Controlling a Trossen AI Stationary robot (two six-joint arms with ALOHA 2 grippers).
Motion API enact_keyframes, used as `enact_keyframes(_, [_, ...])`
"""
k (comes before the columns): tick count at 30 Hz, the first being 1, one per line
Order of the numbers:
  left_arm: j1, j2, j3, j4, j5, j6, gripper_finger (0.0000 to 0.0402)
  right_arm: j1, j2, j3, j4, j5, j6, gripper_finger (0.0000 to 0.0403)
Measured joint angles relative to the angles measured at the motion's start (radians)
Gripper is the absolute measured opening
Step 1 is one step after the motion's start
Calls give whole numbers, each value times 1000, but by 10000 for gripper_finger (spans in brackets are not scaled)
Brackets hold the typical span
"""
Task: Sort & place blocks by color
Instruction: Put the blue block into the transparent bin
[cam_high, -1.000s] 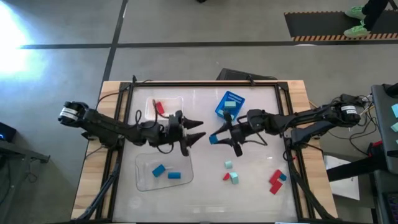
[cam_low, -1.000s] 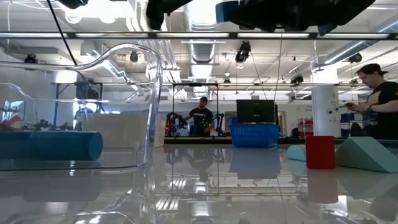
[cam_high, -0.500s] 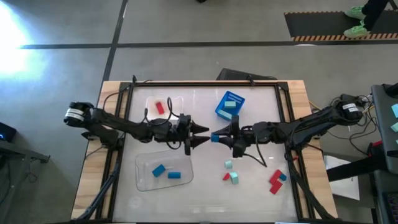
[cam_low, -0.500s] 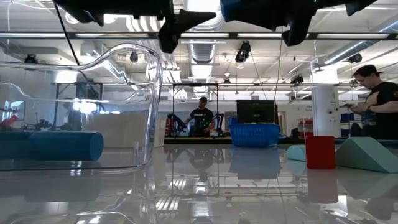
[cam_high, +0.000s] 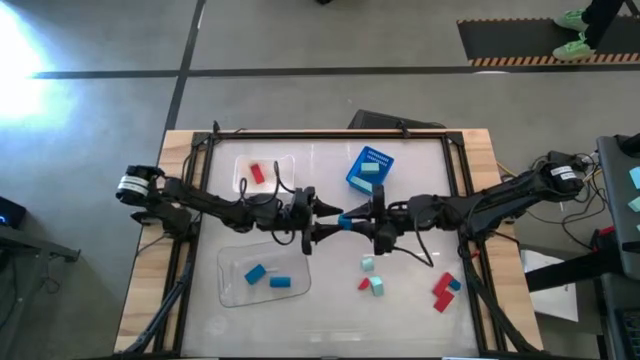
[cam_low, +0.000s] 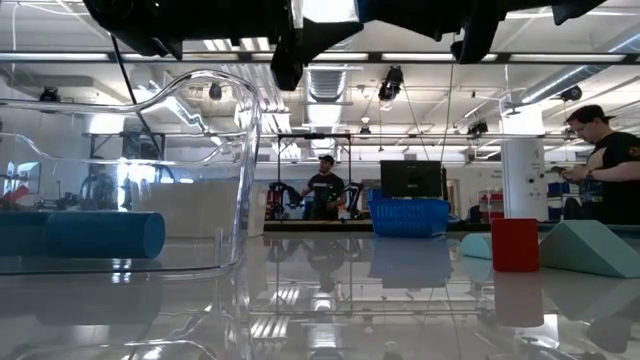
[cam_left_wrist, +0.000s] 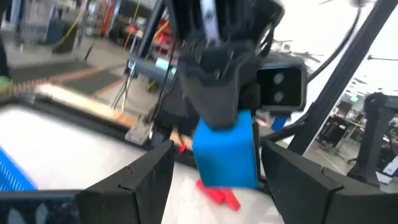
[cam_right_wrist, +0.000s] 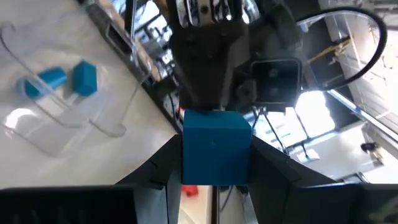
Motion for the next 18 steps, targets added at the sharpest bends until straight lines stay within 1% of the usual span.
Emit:
enact_keyframes(3, [0,0,1,18,7,48,226,0,0,0,32,-6,19,123])
enact_keyframes(7, [0,0,1,23,7,82,226,0,0,-1,27,-6,19,123])
enact_keyframes(18, [0,11,16,28,6,98,226,0,15,-4,23,-4,2,123])
